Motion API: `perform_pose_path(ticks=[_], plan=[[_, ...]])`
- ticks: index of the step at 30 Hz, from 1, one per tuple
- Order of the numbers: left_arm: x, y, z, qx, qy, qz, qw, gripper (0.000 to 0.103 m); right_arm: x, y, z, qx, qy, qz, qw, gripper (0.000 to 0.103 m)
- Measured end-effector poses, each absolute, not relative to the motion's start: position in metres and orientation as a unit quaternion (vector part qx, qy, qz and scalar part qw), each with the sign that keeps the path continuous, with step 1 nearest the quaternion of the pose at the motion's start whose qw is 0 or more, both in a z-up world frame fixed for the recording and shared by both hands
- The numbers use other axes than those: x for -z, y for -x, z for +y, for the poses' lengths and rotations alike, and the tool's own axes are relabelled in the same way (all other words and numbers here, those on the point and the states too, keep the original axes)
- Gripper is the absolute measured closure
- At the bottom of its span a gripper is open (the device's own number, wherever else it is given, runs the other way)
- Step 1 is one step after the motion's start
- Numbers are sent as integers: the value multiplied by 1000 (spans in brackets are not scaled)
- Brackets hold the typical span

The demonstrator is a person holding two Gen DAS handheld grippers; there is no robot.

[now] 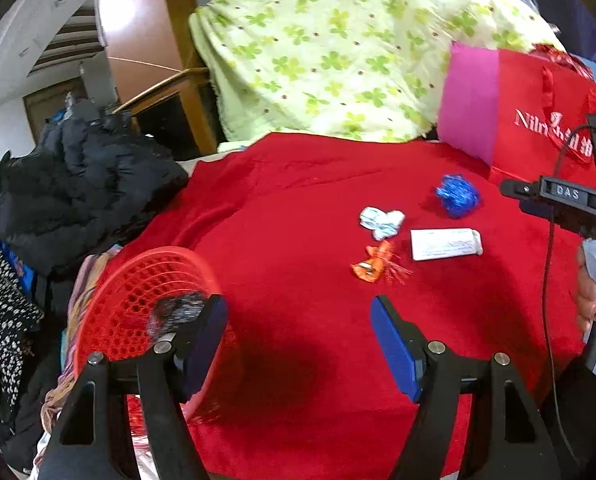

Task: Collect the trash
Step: 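Reach to the white medicine box on the cloth and grasp it with the right tool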

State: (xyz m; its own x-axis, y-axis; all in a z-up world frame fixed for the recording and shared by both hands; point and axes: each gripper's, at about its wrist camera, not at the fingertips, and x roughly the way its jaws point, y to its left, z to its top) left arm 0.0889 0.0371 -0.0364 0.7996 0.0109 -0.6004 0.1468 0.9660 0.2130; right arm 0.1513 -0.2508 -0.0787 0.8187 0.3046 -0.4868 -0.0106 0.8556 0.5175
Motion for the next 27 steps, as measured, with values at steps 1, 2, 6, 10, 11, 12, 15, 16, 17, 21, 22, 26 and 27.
perform_pose_path(ticks=[1,2,6,10,11,12,15,16,17,21,22,26,27], plan=[[40,-91,32,42,-127,320,938,28,80,-152,-255,-80,-256,294,918,40],[43,-92,28,48,-127,325,936,28,82,-154,-259,-74,-257,299,916,40],[61,-100,14,74,-123,355,924,28,90,-158,-277,-47,-265,314,910,40],[78,-112,4,87,-120,378,914,28,105,-171,-287,-41,-279,347,894,40],[82,-115,3,90,-117,383,912,28,109,-176,-288,-41,-283,355,890,40],[86,-118,2,94,-114,390,909,28,112,-181,-288,-41,-286,362,886,40],[96,-124,1,100,-106,406,902,28,120,-195,-284,-44,-290,374,880,40],[100,-126,1,102,-105,412,899,28,122,-200,-283,-49,-291,376,878,40],[103,-128,1,103,-105,416,897,28,124,-207,-282,-57,-295,376,876,40],[108,-135,4,105,-100,427,892,28,130,-238,-280,-75,-293,368,879,40],[109,-136,5,105,-99,429,892,28,133,-249,-279,-83,-291,370,878,40],[115,-146,8,100,-99,439,887,28,151,-284,-277,-85,-288,390,871,40],[117,-148,9,98,-98,441,886,28,158,-292,-276,-90,-290,402,864,40]])
